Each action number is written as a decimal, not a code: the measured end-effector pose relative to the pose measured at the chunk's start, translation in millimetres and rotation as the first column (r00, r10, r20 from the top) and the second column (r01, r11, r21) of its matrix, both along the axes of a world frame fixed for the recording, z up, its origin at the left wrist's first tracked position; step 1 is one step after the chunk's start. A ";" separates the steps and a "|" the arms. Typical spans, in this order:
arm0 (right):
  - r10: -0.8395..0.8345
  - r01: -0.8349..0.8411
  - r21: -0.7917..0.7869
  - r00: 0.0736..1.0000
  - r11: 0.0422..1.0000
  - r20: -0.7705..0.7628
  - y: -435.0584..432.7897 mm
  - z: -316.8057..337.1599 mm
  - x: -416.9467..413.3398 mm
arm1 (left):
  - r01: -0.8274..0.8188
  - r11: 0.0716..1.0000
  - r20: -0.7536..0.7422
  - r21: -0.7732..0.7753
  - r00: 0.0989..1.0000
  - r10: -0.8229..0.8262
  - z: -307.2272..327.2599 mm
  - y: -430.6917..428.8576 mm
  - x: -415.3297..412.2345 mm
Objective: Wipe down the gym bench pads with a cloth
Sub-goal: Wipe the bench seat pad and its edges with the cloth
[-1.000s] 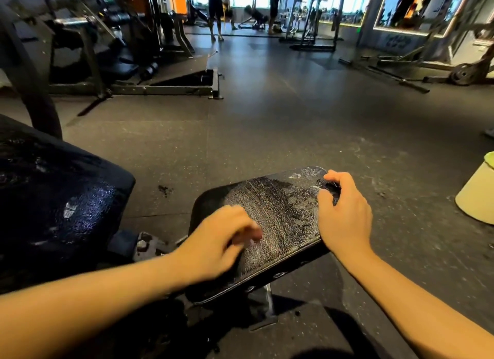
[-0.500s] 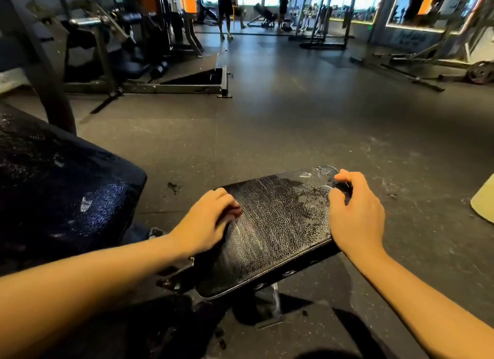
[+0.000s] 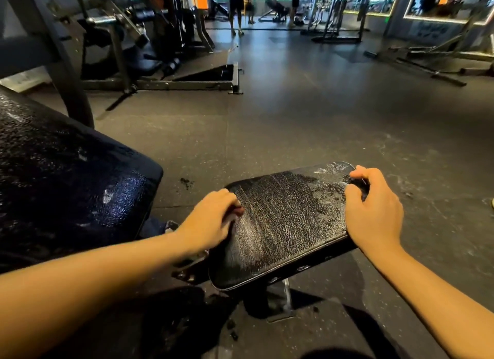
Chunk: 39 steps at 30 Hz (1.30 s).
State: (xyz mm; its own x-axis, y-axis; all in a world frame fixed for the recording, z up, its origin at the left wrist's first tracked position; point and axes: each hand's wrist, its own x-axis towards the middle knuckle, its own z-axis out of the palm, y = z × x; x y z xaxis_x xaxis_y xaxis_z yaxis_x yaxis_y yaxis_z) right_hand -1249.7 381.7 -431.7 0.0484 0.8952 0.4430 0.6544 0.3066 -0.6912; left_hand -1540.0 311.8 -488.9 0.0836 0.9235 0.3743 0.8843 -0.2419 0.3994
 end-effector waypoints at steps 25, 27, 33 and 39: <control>0.007 -0.007 0.004 1.000 1.000 -0.016 3.1 -1.5 1.1 | 0.205 0.942 0.228 -0.264 0.963 -0.146 24.0 -44.6 8.9; 0.010 -0.010 -0.001 1.000 1.000 -0.018 2.9 -1.9 2.0 | 0.112 0.965 0.253 -0.238 0.966 -0.049 25.9 -1.7 -0.7; 0.022 -0.022 -0.007 0.999 1.000 -0.035 3.9 -2.3 3.1 | 0.080 0.879 0.580 -0.471 0.778 0.240 20.9 66.1 -35.6; 0.019 -0.019 0.009 0.999 1.000 -0.037 4.6 -3.1 3.7 | -0.375 0.920 0.274 -0.111 0.878 0.392 6.1 39.4 -21.5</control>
State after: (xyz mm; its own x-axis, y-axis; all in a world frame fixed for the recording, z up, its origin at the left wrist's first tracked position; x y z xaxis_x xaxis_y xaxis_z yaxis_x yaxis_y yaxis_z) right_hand -1246.0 386.4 -434.8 0.0477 0.8925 0.4485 0.6226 0.3246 -0.7120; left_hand -1561.5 351.2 -482.8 -0.3840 0.8806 0.2777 0.7495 0.1216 0.6507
